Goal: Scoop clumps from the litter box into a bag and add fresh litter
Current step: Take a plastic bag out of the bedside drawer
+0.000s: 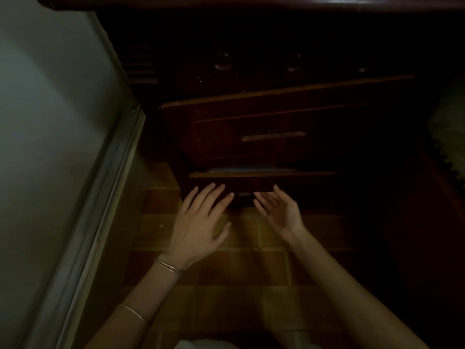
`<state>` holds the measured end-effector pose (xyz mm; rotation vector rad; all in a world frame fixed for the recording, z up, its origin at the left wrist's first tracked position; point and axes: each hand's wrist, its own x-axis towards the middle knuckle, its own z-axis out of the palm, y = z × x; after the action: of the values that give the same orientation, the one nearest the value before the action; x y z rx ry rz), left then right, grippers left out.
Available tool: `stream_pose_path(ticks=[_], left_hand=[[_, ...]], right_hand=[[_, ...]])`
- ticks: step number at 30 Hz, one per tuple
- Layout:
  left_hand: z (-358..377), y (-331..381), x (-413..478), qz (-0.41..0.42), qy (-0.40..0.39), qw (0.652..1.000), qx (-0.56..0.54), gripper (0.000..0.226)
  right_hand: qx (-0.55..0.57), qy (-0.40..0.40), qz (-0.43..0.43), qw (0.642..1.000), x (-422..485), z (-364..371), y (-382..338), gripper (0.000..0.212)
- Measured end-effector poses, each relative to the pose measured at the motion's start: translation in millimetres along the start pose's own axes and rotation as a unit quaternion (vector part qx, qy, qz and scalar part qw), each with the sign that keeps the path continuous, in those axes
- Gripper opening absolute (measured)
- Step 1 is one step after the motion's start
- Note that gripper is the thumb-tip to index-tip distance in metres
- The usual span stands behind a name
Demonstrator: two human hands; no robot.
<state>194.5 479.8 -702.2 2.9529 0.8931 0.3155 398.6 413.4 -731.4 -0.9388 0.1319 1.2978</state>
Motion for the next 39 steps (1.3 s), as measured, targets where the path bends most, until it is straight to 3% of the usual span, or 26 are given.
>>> stream_pose_path(ticks=[5,16,21,25,31,34,37,39], left_hand=[[-9.3,7.6,-10.8,-0.002,0.003,1.0,0.0,0.059],[-14.0,26.7,-38.8,0.008,-0.012,1.0,0.004,0.056],[-12.4,25.5,-45.6,0.004,-0.023,1.0,0.004,0.056],[-15.6,16.3,-39.3,-0.01,-0.009,1.0,-0.006,0.053],[-17.7,1.2,-3.2,0.013,-0.032,0.999,-0.032,0.057],[-14.8,-5.3,13.3,0.024,-0.046,0.998,-0.037,0.06],[-9.9,-7.1,16.9,0.023,-0.043,0.998,-0.051,0.059],[-8.1,-5.3,15.0,0.013,-0.032,0.997,-0.067,0.058]], right_hand=[[-0.023,-0.008,0.006,1.0,-29.6,-13.7,9.9,0.033],[-0.026,-0.007,0.043,0.999,-83.1,-46.6,33.6,0.038],[-0.057,-0.014,0.037,0.998,-88.6,-50.7,36.0,0.067],[-0.146,-0.004,0.064,0.987,-97.8,-54.8,26.2,0.057],[-0.324,-0.113,0.049,0.938,-135.1,-49.0,-4.0,0.04],[-0.418,-0.168,-0.051,0.891,-147.7,-25.5,-31.9,0.036],[-0.484,-0.167,-0.153,0.845,-133.9,5.3,-58.0,0.029],[-0.554,-0.158,-0.192,0.794,-104.1,17.8,-66.4,0.029]])
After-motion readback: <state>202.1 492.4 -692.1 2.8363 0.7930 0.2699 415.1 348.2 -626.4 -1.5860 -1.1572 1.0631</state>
